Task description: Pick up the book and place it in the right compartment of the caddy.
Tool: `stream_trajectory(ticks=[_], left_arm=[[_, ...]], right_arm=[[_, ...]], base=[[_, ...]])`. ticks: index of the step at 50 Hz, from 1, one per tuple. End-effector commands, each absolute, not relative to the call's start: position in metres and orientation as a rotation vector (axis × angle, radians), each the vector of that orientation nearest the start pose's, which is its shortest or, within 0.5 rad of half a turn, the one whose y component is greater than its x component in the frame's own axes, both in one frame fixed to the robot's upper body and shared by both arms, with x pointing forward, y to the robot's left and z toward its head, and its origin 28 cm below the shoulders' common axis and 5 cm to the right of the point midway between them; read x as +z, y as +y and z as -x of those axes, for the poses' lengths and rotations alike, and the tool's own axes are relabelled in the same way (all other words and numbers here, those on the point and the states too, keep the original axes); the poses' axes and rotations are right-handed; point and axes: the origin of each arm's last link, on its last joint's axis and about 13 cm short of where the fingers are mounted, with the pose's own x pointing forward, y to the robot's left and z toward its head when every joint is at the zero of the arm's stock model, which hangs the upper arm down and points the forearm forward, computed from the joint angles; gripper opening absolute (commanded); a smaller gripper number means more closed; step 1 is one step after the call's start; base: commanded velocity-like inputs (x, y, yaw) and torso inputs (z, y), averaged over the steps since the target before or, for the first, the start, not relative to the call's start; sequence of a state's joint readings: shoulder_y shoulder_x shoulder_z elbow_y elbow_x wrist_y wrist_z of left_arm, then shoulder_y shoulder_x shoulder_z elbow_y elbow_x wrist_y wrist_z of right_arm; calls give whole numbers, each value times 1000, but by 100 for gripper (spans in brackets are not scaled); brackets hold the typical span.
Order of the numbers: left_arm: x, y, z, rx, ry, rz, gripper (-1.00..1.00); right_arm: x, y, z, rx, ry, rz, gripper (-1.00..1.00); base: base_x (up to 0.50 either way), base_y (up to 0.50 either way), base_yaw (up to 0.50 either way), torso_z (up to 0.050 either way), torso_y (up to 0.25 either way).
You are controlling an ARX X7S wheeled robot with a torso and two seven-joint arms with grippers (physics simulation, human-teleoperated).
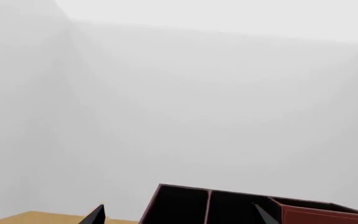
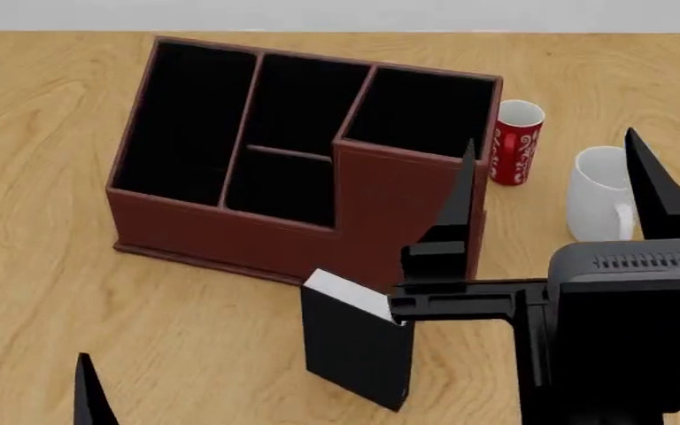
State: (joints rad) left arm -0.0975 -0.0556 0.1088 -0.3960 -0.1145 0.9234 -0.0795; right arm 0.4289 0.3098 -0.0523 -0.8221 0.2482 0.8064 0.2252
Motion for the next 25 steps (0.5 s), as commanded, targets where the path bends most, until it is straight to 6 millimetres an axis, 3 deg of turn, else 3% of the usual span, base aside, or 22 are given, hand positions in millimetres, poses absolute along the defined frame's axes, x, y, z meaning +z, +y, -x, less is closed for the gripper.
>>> stream_trajectory(ticks=[1,25], left_arm=[[15,205,-223,36,-681,87,100],[15,205,-223,36,-677,87,100]], right_arm=[[215,-121,-219,-16,-423,144,100],[211,-119,-220,0,-414,136,100]], base=[[305,0,0,0,0],[302,0,0,0,0]])
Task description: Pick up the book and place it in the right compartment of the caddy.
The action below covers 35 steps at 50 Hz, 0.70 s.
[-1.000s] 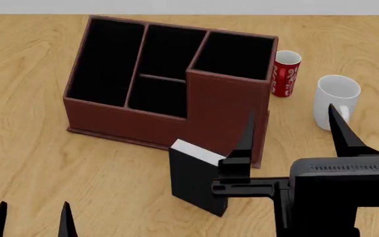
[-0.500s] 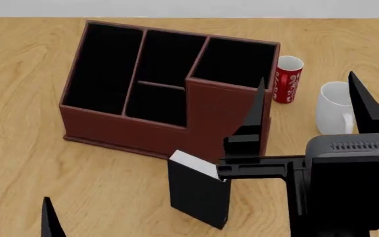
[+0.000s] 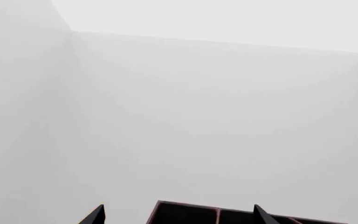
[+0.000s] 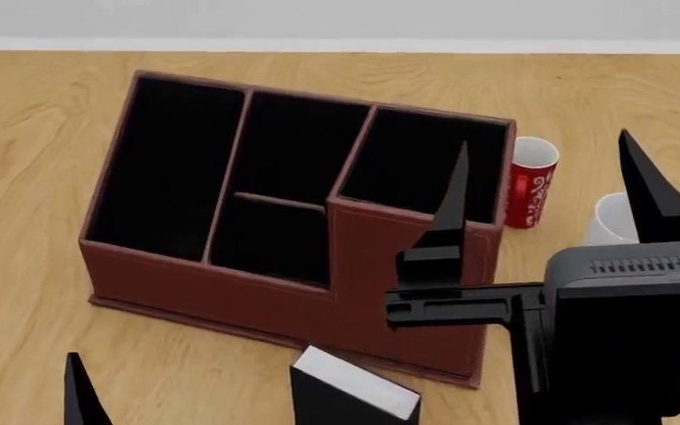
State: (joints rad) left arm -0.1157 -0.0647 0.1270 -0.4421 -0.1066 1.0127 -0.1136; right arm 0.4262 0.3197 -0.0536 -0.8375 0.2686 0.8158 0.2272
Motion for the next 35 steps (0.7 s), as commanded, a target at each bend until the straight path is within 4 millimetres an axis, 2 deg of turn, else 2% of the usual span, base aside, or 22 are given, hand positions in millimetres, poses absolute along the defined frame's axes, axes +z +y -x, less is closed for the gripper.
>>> stream_trajectory(ticks=[1,9,19,29,35], left_arm=[[15,205,-223,35,-677,88,100],[15,205,-223,34,-682,86,100],[15,205,-223,35,-682,86,100],[15,204,-223,34,-685,90,100],[15,204,-223,35,-684,93,100]], right_arm=[[211,-119,-220,0,-414,136,100],[210,-119,-221,4,-405,144,100],[210,-119,-221,9,-406,140,100],[213,-122,-217,41,-397,140,100],[227,-136,-212,117,-343,197,100]], base=[[301,0,0,0,0],[301,9,0,0,0],[292,183,0,0,0],[-2,-1,0,0,2],[0,0,0,0,0]])
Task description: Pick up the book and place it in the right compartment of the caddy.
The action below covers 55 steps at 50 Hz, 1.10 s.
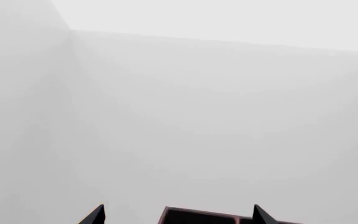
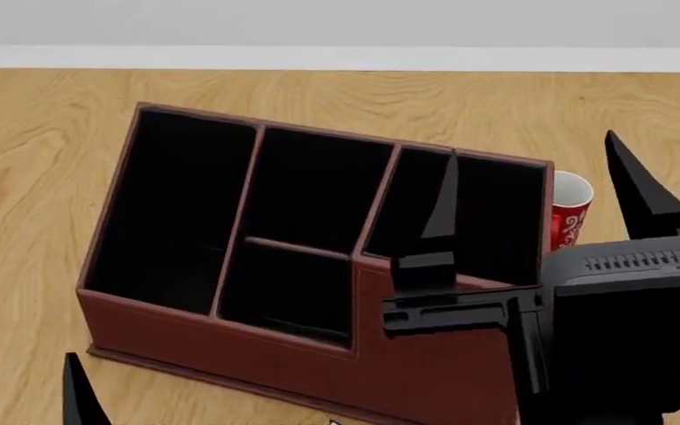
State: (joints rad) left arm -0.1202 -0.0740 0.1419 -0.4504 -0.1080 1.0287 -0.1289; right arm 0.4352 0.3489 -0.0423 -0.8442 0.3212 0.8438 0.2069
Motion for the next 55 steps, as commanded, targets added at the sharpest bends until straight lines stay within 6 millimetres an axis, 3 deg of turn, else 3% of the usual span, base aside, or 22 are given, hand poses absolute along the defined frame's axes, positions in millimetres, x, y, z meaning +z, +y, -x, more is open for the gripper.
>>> stream_trajectory(ticks=[1,11,14,21,26,42,55], left_arm=[[15,204,-223,36,-685,94,100],[15,204,-223,42,-692,102,100],[15,204,-223,41,-694,104,100],[15,204,-223,45,-698,107,100],[15,204,-223,43,-696,112,100],[16,204,-223,37,-702,126,100],[15,204,-223,34,-702,137,100]], right_arm=[[230,-138,-211,132,-331,216,100],[268,-163,-204,462,-53,242,100],[279,-161,-208,558,25,214,100],[284,-147,-229,686,209,203,100],[280,-142,-236,733,348,192,100],[299,-150,-239,815,664,292,100],[295,-150,-248,834,796,404,100]], base=[[0,0,0,0,0],[0,0,0,0,0],[0,0,0,0,0],[0,0,0,0,0],[0,0,0,0,0],[0,0,0,0,0],[0,0,0,0,0]])
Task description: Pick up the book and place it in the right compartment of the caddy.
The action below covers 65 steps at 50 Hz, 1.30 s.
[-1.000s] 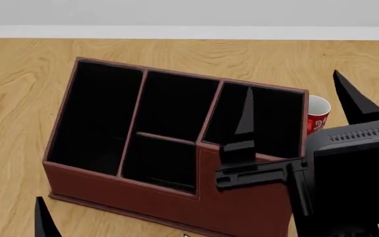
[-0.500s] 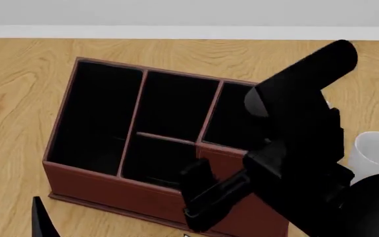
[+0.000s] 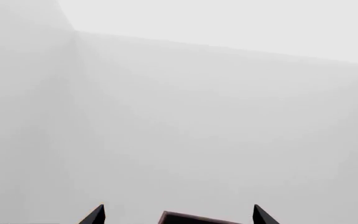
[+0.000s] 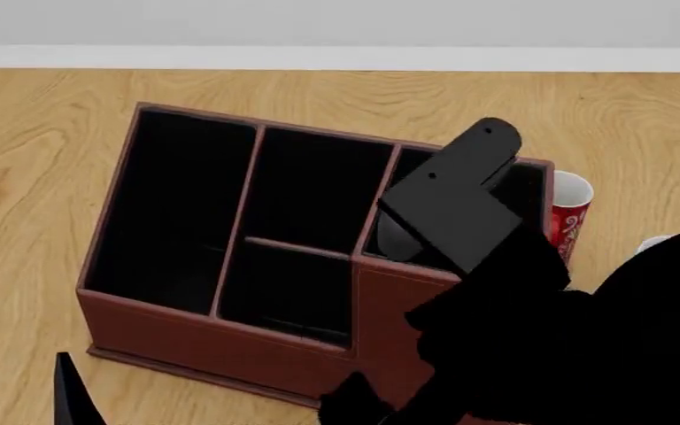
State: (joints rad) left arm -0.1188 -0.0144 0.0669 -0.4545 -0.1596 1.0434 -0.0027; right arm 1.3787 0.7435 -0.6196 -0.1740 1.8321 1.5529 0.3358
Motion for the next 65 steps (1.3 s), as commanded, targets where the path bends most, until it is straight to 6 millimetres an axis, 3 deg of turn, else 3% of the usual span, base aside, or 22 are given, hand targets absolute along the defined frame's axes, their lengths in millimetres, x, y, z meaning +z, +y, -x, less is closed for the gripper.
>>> stream_trajectory(ticks=[1,9,38,65], left_arm=[[15,204,-223,35,-702,139,100],[15,204,-223,38,-696,144,100],[15,204,-223,45,-686,154,100],[15,204,-223,57,-669,165,100]], right_arm=[[294,-151,-248,832,805,413,100],[286,-153,-249,827,850,444,100],[243,-144,-288,863,898,542,100],[202,-130,-297,921,980,579,100]], base=[[0,0,0,0,0],[0,0,0,0,0],[0,0,0,0,0],[0,0,0,0,0]])
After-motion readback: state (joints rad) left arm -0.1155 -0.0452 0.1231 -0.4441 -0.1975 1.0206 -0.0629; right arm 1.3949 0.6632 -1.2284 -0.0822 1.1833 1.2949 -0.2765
